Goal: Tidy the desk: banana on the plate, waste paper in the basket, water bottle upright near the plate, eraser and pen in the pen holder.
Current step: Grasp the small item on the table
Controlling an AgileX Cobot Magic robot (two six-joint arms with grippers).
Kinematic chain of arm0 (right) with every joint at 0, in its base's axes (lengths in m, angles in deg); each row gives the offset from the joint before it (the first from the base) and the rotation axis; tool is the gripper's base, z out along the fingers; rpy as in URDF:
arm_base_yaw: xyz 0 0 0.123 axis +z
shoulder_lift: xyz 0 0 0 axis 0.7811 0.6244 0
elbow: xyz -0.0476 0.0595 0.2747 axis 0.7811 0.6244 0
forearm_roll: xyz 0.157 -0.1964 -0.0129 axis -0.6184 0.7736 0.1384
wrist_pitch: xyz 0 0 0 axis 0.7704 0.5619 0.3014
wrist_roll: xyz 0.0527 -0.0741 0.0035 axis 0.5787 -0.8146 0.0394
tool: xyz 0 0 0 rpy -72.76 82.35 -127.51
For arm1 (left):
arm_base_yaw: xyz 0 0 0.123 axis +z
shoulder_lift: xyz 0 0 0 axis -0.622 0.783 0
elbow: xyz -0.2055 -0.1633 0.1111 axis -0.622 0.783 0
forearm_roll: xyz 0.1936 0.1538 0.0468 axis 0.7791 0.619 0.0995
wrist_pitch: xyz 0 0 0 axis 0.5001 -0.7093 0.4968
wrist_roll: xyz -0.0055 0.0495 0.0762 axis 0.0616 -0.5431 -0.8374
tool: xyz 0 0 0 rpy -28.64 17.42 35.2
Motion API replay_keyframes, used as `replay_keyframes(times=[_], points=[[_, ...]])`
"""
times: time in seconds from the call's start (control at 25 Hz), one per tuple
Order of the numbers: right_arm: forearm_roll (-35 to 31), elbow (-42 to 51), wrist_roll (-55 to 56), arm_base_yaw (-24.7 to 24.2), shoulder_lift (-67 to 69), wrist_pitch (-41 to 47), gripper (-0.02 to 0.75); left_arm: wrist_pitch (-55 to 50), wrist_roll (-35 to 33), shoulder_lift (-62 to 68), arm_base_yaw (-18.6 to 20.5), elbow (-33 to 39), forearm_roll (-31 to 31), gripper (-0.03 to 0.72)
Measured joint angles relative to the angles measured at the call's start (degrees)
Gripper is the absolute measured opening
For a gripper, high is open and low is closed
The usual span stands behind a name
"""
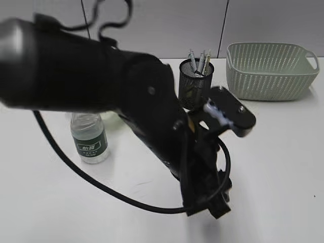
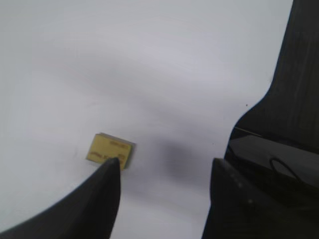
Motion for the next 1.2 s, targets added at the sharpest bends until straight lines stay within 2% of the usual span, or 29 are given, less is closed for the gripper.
replay_keyframes(times=[0.12, 0.24, 0.52, 0.68, 0.8, 0.96, 1.2], points=[[0.00, 0.00, 0.00, 0.00, 0.00, 0.00, 0.392, -0.27, 0.30, 4.86, -0.32, -1.98, 0.22, 0.480], [0.00, 0.00, 0.00, 0.00, 0.00, 0.00, 0.392, 1.37, 1.97, 7.61, -0.32, -2.84, 0.93, 0.491], [0.00, 0.00, 0.00, 0.00, 0.00, 0.00, 0.392, 6.83, 12.13, 11.29, -0.32, -3.40, 10.53, 0.494], [0.00, 0.00, 0.00, 0.00, 0.00, 0.00, 0.392, 6.92, 14.04, 13.60, -0.32, -3.40, 12.66, 0.493], [0.00, 0.00, 0.00, 0.00, 0.00, 0.00, 0.392, 7.03, 14.36, 14.18, -0.32, -3.58, 13.13, 0.459], [0.00, 0.00, 0.00, 0.00, 0.00, 0.00, 0.392, 7.27, 14.37, 14.18, -0.26, -3.58, 13.80, 0.302], [0.00, 0.00, 0.00, 0.00, 0.00, -0.05, 0.392, 6.29, 14.53, 13.03, 0.39, -3.68, 13.53, 0.304]])
